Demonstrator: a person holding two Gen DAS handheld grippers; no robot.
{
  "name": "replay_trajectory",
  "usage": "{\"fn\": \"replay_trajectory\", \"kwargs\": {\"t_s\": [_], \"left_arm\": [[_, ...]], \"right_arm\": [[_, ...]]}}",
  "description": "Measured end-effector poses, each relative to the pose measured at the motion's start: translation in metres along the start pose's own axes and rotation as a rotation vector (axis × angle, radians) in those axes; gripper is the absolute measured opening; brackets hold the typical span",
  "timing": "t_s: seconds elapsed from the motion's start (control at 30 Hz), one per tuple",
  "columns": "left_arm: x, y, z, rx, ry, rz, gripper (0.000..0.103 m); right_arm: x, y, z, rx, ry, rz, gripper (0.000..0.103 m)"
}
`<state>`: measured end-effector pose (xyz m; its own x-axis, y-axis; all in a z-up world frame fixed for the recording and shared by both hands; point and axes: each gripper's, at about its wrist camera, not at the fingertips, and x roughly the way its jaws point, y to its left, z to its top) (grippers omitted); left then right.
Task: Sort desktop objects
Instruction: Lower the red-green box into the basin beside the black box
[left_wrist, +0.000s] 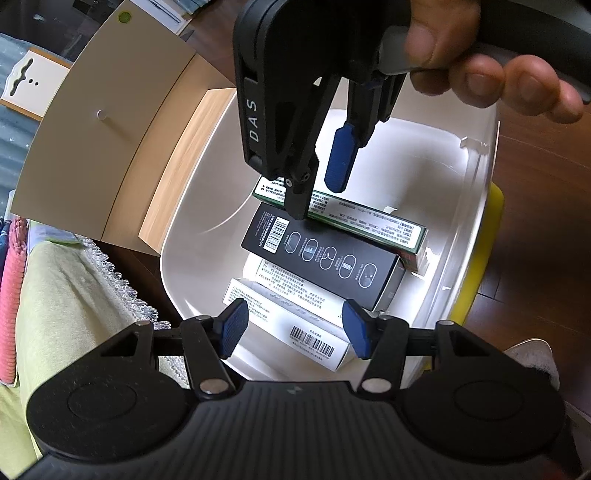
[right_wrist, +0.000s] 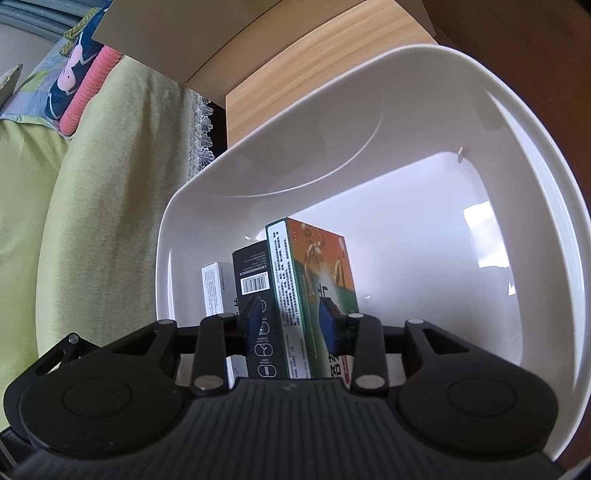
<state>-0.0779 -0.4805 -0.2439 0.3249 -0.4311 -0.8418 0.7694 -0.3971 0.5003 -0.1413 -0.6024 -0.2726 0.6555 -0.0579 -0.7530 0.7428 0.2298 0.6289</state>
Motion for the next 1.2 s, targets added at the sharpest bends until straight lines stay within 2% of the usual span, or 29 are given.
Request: {"fn": "replay_trajectory", "kwargs": {"t_s": [0.2,0.5,0.83,0.93,1.07,1.2], "left_arm": [[0.001,-0.001,-0.001,0.002,-0.002,0.003,0.06],[-0.002,-0.001,-0.005,0.008,-0.01,0.016,0.062],[-0.013,-0.004,-0.012,0.026,-0.031,0.044,0.071],[-0.016,-0.005,-0.014,0.026,-0.041,0.044,0.077],[-0.02,-0.006,-0.017,0.028,-0.057,0.047,0.09],[-0.025,-0.008,-0.018,0.04,-0.076,0.064,0.095]], "right_arm": [[-0.004,0.005,0.001,-0.026,-0.008,-0.014,0.031],[-0.021,0.021,0.005,-0.114,-0.057,-0.093,0.031],[-0.042,0.03,0.003,-0.149,-0.087,-0.117,0.031],[-0.048,0.033,-0.001,-0.165,-0.089,-0.115,0.032],[-0.053,0.04,-0.005,-0.194,-0.09,-0.117,0.033],[-0.054,0.045,-0.01,-0.224,-0.07,-0.124,0.038]]}}
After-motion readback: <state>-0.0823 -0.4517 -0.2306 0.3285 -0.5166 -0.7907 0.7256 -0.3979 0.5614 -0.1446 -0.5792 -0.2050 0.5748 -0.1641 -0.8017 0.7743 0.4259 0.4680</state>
